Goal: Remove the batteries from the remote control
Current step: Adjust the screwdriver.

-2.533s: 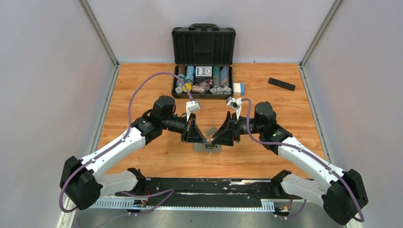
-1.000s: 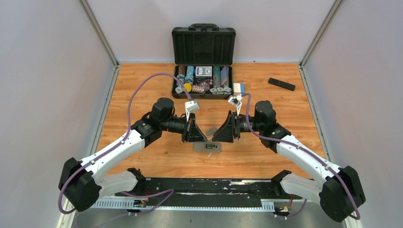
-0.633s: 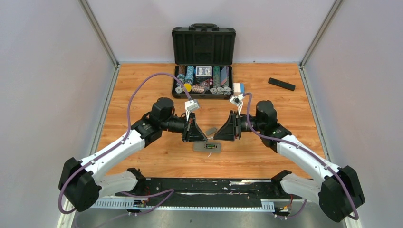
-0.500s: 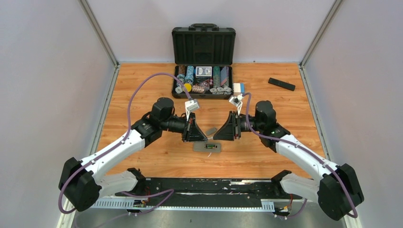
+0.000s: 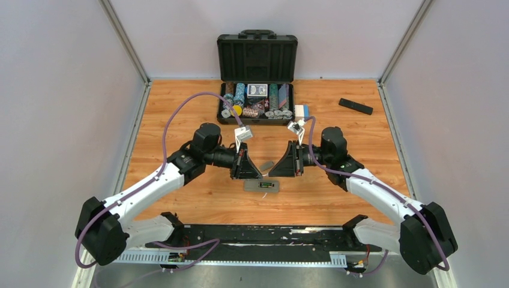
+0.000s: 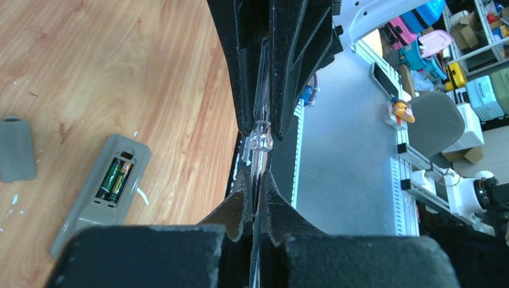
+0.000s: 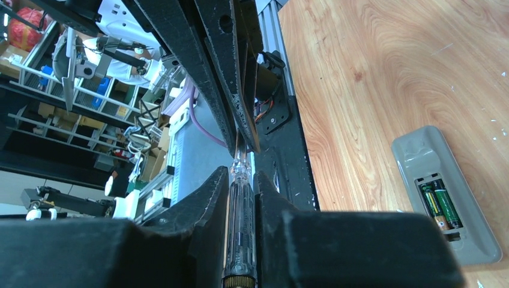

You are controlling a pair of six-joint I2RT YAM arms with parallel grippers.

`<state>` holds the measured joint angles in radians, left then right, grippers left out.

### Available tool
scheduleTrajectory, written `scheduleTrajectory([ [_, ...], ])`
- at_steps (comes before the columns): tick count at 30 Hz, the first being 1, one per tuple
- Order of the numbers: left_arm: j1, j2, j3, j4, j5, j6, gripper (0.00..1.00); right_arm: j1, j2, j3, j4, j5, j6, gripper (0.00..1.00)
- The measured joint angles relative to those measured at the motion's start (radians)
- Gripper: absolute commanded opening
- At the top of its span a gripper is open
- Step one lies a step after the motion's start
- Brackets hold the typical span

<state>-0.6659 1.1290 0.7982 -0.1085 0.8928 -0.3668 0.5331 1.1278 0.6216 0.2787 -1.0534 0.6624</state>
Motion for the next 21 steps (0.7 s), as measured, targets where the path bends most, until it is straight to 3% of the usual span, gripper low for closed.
scheduleTrajectory([
  [4, 0.0, 0.002, 0.0, 0.0, 0.01, 0.005, 0.0, 0.0, 0.0, 0.0, 0.008, -0.014, 0.004, 0.0],
  [6, 0.0, 0.002, 0.0, 0.0, 0.01, 0.006, 0.02, 0.0, 0.0, 0.0, 0.007, -0.014, 0.003, 0.0],
  [7, 0.0, 0.003, 0.0, 0.0, 0.008, 0.006, 0.11, 0.0, 0.0, 0.0, 0.004, -0.013, 0.001, 0.0],
  [12, 0.0, 0.002, 0.0, -0.015, -0.08, 0.012, 0.74, 0.0, 0.0, 0.002, -0.038, 0.014, -0.029, 0.0],
  [15, 0.015, -0.002, 0.0, -0.033, -0.182, 0.001, 0.97, 0.001, 0.0, 0.005, -0.097, 0.034, -0.057, 0.0],
  [21, 0.053, -0.032, 0.0, -0.052, -0.334, -0.022, 1.0, 0.002, 0.0, 0.018, -0.199, 0.1, -0.102, 0.0],
])
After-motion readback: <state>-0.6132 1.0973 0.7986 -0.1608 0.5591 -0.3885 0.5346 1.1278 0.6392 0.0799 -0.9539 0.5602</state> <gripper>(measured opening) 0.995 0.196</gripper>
